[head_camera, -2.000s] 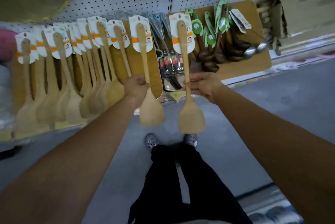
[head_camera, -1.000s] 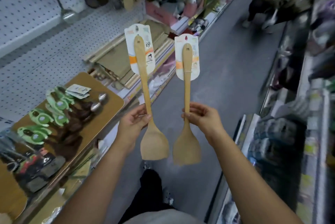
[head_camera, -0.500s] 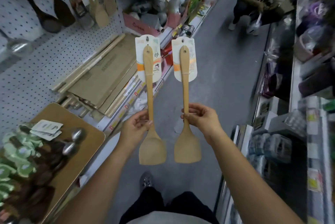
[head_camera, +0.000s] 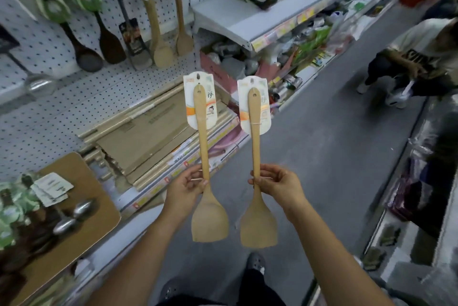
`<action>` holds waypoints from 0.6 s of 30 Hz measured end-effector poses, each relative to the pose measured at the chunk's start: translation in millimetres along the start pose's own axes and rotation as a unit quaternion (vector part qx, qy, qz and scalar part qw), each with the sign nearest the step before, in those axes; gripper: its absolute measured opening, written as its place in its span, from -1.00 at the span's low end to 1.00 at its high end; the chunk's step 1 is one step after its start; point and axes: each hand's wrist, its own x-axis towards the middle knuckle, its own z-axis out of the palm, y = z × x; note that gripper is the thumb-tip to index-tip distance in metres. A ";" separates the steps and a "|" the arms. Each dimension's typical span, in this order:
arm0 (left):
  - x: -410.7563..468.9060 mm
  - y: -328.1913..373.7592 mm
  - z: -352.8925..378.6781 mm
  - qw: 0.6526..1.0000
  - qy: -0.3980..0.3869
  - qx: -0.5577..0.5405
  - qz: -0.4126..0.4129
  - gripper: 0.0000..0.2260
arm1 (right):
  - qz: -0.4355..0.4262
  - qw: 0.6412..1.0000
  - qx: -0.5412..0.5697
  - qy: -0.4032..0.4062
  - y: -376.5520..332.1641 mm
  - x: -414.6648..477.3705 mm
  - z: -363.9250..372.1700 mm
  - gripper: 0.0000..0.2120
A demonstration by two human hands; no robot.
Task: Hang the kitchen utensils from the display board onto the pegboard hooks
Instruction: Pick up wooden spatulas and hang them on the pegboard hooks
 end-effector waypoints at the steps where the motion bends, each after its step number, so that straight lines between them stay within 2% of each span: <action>1: 4.2 3.0 11.5 1.000 0.013 -0.004 0.001 -0.62 | 0.002 1.000 -0.008 -0.010 -8.1 12.4 -10.0 -0.78; 7: 25.6 17.1 56.2 0.996 0.085 0.003 0.006 -0.67 | 0.004 0.996 -0.042 -0.079 -44.7 78.9 -41.0 -0.74; 18: 127.7 30.9 56.1 0.982 0.189 -0.020 0.009 -0.73 | -0.010 0.986 -0.067 -0.152 -99.9 197.3 -4.8 -0.78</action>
